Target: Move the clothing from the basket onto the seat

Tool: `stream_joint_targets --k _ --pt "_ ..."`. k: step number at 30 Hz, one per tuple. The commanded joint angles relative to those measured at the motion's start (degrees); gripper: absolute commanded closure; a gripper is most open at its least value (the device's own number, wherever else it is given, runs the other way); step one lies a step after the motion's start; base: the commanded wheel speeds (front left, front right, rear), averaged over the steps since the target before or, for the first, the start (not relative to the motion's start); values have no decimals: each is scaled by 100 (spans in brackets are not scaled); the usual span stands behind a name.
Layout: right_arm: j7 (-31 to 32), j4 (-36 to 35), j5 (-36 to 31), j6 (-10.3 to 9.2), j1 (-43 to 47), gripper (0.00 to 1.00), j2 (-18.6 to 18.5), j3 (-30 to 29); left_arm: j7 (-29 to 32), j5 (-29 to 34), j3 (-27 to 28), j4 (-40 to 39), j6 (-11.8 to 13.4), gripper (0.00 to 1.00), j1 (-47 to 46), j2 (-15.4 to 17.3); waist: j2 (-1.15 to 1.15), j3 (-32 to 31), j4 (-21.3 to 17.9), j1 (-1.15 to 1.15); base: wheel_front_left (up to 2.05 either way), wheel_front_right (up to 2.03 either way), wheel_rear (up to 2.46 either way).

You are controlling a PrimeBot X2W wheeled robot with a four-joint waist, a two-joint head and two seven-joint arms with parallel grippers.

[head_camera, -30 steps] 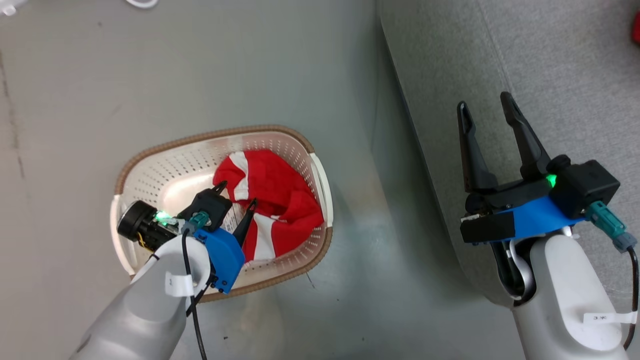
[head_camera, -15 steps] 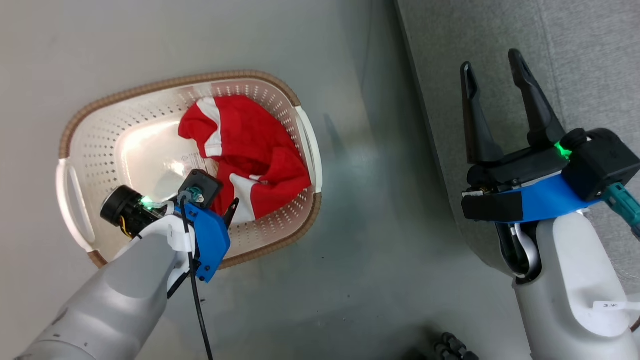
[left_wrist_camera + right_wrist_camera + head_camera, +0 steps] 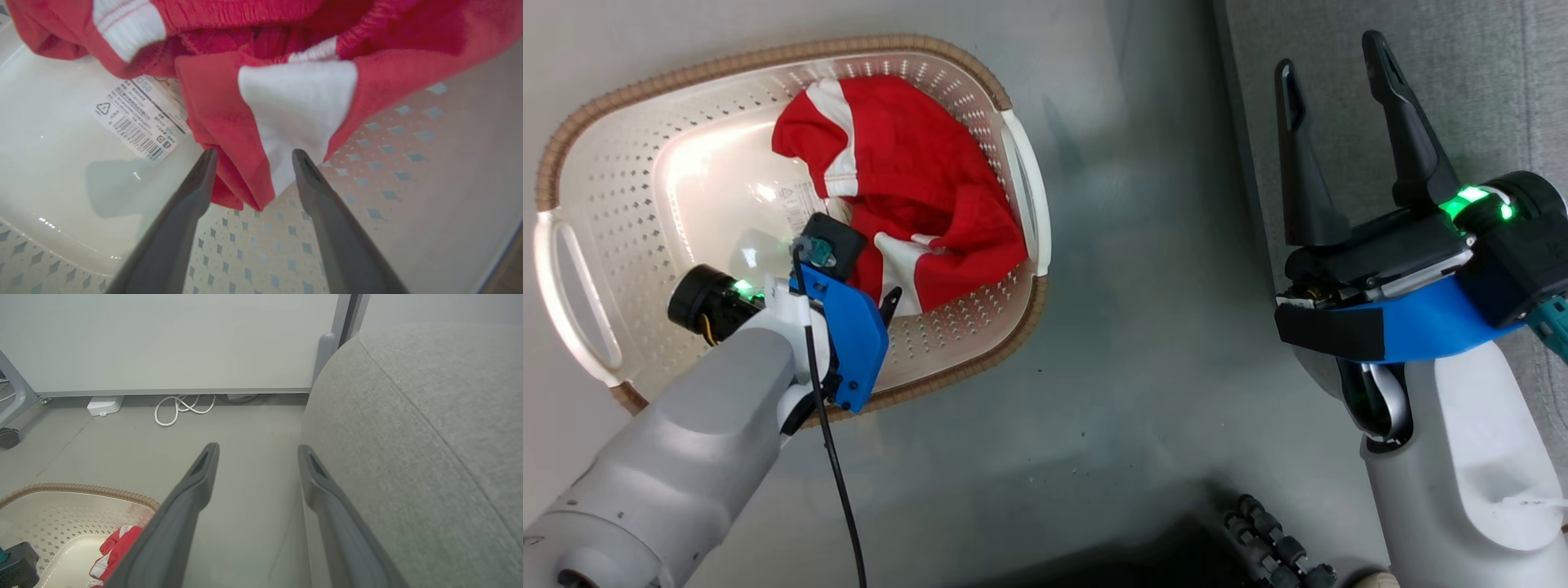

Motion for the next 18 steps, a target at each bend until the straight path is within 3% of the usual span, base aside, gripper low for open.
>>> stream_joint_targets --k 1,18 --pt "-5 -35 -13 1 -111 0 6 13 27 -23 -10 -33 -5 0 -99 44 0 102 -16 -1 0 0 0" --pt "-3 -226 32 1 -98 0 6 -16 198 68 -46 137 -5 0 -403 -14 0 578 -111 -1 0 0 0"
